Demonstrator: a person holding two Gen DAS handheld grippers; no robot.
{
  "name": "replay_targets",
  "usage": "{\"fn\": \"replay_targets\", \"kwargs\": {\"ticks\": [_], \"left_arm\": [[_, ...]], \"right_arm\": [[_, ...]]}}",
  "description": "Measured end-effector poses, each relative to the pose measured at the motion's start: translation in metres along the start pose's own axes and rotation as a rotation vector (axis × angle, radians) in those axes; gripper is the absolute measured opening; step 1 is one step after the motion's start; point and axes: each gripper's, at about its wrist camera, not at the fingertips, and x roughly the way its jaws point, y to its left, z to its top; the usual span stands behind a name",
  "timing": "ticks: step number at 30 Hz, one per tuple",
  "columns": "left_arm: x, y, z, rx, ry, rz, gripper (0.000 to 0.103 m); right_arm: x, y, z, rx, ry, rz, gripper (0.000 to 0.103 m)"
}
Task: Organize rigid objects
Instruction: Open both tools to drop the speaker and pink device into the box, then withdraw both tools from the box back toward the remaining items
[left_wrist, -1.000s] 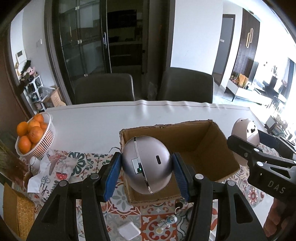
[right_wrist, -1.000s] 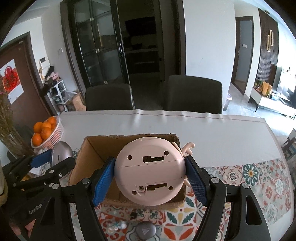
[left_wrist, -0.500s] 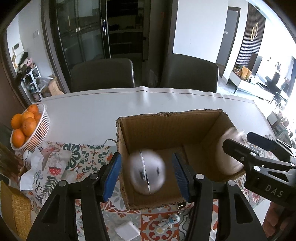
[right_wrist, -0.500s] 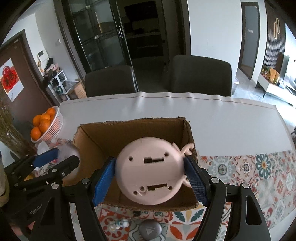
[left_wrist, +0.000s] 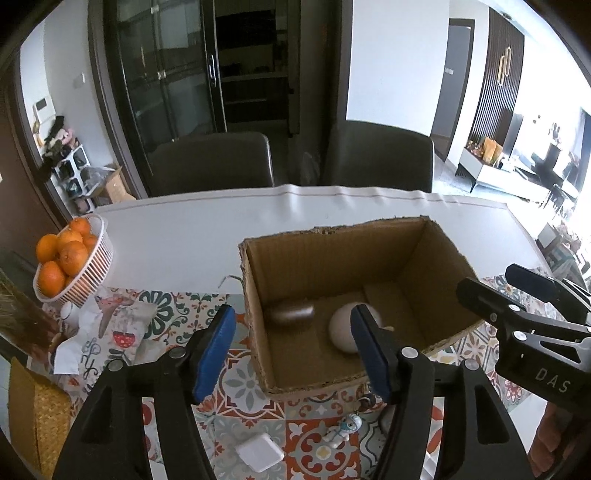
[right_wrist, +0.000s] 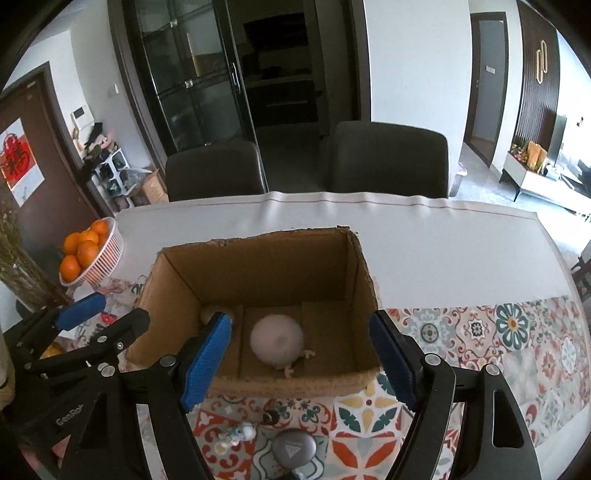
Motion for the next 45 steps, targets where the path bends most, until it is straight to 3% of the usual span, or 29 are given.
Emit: {"fn": "replay_targets", "kwargs": {"ticks": [15, 23, 34, 45], "left_arm": [[-0.067, -0.011, -0.017, 0.019, -0.129, -0.016, 0.07], [-0.099, -0.021, -0.03, 0.05, -0.188, -0.014, 0.078], [-0.119, -0.034, -0.061, 0.083, -0.192, -0.002, 0.086], [-0.116, -0.042, -0.103, 0.102, -0.127, -0.01, 0.086]], "right_arm": [[-0.074, 0.005, -0.019, -0.019, -0.153, -0.034, 0.078], [-0.106, 0.004, -0.035, -0.017, -0.206, -0.043, 0.078], [-0.134, -0.001, -0.066, -0.025, -0.22, -0.077, 0.082], [-0.131, -0.004, -0.101, -0.038, -0.153, -0.086, 0.082]]}}
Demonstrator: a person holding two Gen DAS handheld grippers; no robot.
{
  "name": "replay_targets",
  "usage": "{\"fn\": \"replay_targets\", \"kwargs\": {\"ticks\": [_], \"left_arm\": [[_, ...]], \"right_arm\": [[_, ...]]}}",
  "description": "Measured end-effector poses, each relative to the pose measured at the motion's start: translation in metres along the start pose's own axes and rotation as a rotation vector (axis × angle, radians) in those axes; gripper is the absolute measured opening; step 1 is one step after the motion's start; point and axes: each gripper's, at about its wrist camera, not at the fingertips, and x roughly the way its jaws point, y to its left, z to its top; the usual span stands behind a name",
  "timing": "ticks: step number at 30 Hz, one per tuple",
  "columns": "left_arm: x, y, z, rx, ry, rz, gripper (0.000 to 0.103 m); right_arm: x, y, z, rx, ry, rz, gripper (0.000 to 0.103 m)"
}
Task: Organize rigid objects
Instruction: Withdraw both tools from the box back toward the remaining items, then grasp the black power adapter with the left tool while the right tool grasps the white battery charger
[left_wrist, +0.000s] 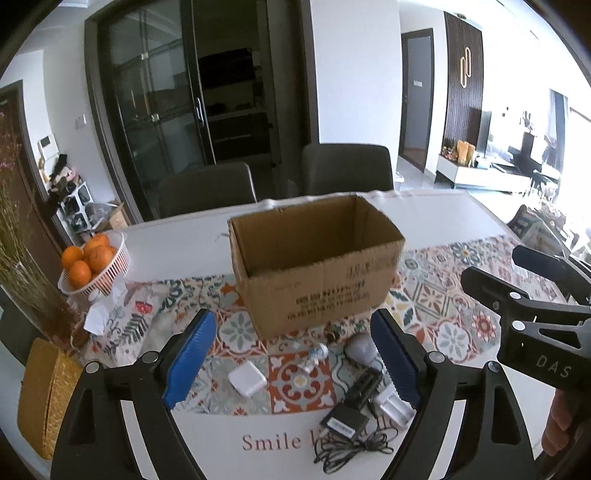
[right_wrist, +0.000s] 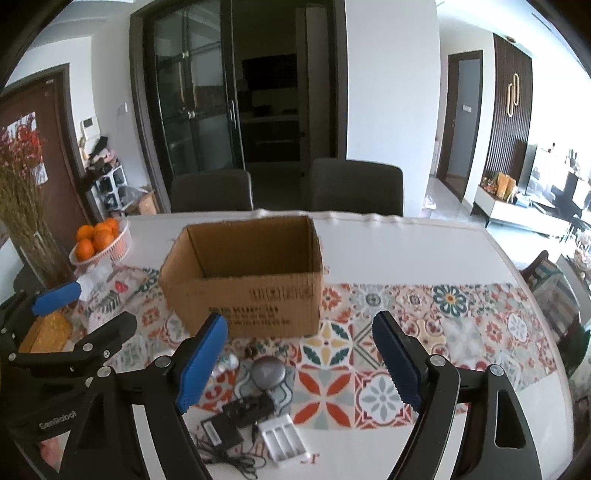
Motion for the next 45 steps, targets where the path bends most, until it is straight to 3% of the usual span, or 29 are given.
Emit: {"fn": "replay_targets", "kwargs": {"ticks": [23, 45], "left_arm": [[0.028, -0.019, -0.058, 0.101, 0.178, -0.05, 0.086], [0.073, -0.03, -0.096, 0.187, 0.341, -0.106, 0.086]], "right_arm": [[0.03, -0.006, -0.078, 0.041, 0.255, 0.04, 0.082], [0.064, -0.007, -0.125, 0.067, 0.429, 0.036, 0.082]]}}
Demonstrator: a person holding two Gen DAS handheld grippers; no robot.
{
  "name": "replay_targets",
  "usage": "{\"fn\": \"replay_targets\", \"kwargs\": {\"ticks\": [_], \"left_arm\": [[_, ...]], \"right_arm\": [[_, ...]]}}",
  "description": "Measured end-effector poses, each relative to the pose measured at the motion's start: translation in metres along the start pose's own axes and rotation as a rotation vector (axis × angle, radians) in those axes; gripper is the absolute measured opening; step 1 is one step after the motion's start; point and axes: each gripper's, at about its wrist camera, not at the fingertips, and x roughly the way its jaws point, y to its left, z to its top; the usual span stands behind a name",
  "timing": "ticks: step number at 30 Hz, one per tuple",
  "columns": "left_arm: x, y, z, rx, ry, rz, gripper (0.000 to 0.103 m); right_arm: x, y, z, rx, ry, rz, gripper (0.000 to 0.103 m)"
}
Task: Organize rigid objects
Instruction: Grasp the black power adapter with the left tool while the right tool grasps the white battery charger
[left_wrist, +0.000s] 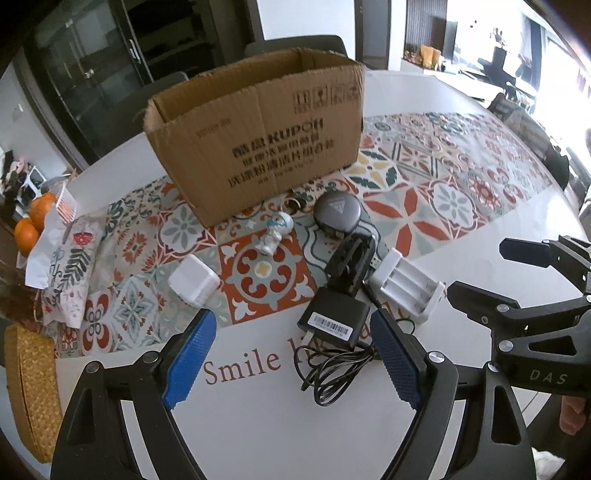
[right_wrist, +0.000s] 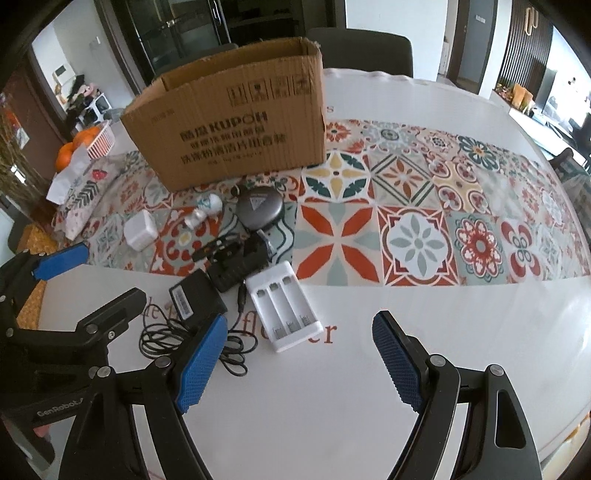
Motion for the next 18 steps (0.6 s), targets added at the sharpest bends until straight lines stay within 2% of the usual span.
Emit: {"fn": "replay_targets", "kwargs": {"ticks": [11, 18], "left_arm": [[0.027, -0.007, -0.003, 0.055, 0.067, -0.023, 0.085], [0.045, -0.01, 0.0, 0.084, 0.095, -0.063, 0.085]], "right_arm": [[0.028, -0.006, -0.011, 0.018, 0.077, 0.009, 0.082], [0.046, -0.012, -0.016, 0.029, 0.123, 0.02, 0.082]]}}
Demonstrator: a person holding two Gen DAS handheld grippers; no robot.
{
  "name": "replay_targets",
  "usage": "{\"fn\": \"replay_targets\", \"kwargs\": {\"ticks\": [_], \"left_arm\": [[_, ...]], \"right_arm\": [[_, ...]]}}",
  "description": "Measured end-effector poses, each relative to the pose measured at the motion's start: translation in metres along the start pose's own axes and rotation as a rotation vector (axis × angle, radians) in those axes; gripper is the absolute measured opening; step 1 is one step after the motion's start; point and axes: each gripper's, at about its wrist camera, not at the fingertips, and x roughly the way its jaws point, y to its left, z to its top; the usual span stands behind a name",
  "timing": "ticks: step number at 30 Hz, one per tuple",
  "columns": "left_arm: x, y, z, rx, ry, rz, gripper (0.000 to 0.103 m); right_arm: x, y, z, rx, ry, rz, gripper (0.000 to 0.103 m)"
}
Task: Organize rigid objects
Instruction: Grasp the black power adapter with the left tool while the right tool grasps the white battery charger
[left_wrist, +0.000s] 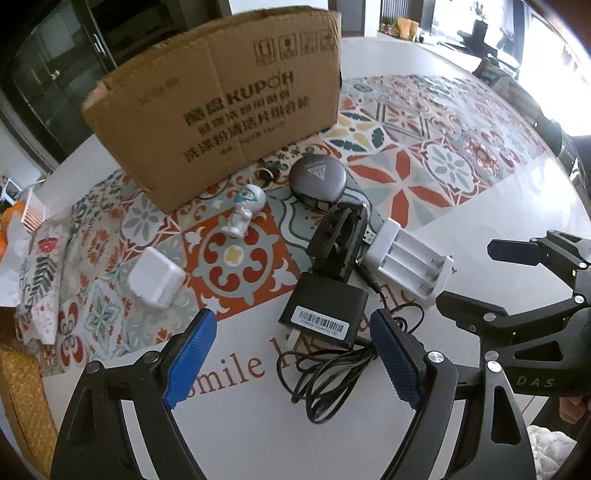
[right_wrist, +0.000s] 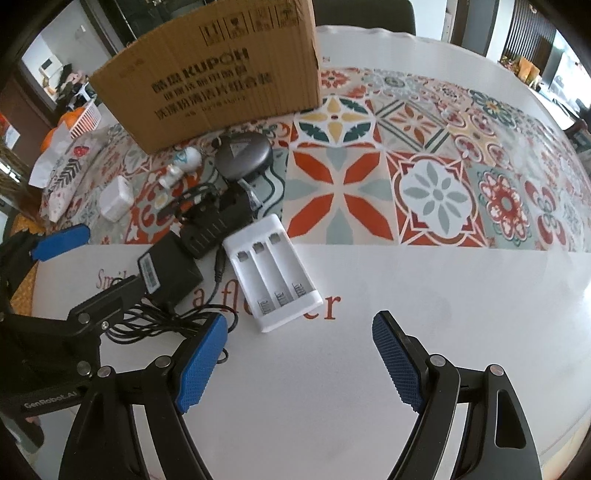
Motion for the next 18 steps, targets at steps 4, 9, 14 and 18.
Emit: {"fn": "replay_targets", "kwargs": {"ticks": [4, 9, 14, 18], "left_arm": [[0.01, 0.0, 0.002, 0.023, 0.018, -0.036, 0.084], [0.022, -0.001, 0.005, 0.055, 0.052, -0.072, 0.082], [0.034, -0.005, 0.006, 0.101, 0.082, -0.101, 0.081], [0.044, -0.005, 0.005, 0.105, 0.115, -0.135, 0.081]], "right_arm": [[0.009, -0.001, 0.001, -0.012, 0.014, -0.002, 0.082], [0.021, 0.0, 0.004, -0.045, 0.025, -0.004, 0.082], [0.028, 0.0, 0.008, -0.078, 0.019, -0.009, 0.081], [0.032, 0.004, 0.015, -0.115, 0.02, -0.002, 0.081]]}}
